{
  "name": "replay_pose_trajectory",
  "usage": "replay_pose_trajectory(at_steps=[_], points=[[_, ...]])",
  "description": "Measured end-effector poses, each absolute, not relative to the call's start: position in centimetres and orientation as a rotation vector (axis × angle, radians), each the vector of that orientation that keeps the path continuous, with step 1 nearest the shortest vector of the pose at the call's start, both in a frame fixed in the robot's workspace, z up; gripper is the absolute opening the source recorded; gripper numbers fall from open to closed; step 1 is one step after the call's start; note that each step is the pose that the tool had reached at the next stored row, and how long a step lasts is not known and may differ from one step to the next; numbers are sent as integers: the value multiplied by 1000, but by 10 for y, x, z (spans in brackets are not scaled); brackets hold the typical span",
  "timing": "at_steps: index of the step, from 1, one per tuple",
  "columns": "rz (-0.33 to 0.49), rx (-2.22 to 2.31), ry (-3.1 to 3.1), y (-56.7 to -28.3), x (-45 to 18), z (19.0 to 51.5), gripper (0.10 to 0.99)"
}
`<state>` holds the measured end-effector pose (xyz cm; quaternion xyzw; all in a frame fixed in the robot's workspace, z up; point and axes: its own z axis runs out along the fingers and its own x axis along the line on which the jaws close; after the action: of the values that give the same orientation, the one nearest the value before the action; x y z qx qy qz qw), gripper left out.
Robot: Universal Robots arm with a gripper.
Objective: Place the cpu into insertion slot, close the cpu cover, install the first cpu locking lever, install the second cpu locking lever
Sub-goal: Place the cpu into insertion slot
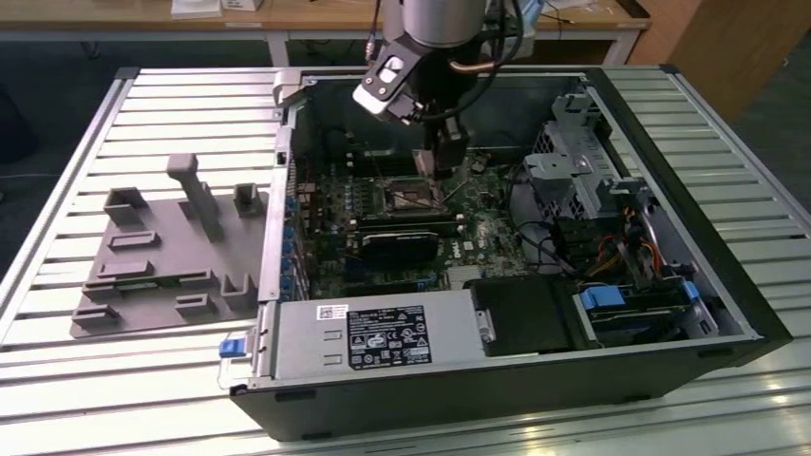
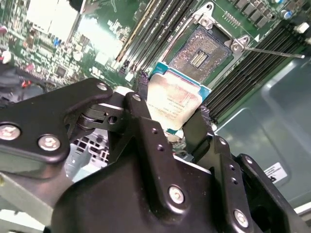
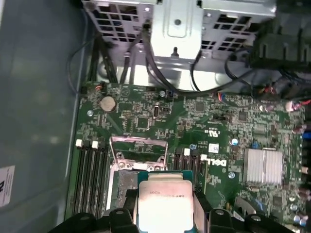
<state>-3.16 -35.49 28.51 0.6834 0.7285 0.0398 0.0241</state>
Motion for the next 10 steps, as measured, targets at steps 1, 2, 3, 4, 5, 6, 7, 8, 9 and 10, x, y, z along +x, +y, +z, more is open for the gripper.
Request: replay_pose_trajectory(at_steps=[1, 2, 3, 4, 5, 6, 7, 8, 9, 10], points=[[122, 2124, 2244, -355, -32, 285, 537], [122, 2132, 2237, -355, -33, 284, 537], [121, 2137, 2230, -354, -35, 283, 537], [120, 2141, 2226, -354, -35, 283, 537], [118, 2144, 2222, -353, -36, 282, 537], [118, 2145, 2220, -352, -36, 281, 537], [116, 2146, 2219, -352, -36, 281, 537], [115, 2146, 2218, -351, -36, 280, 537], [114, 2146, 2216, -350, -36, 279, 537], [112, 2147, 2214, -349, -36, 278, 537]])
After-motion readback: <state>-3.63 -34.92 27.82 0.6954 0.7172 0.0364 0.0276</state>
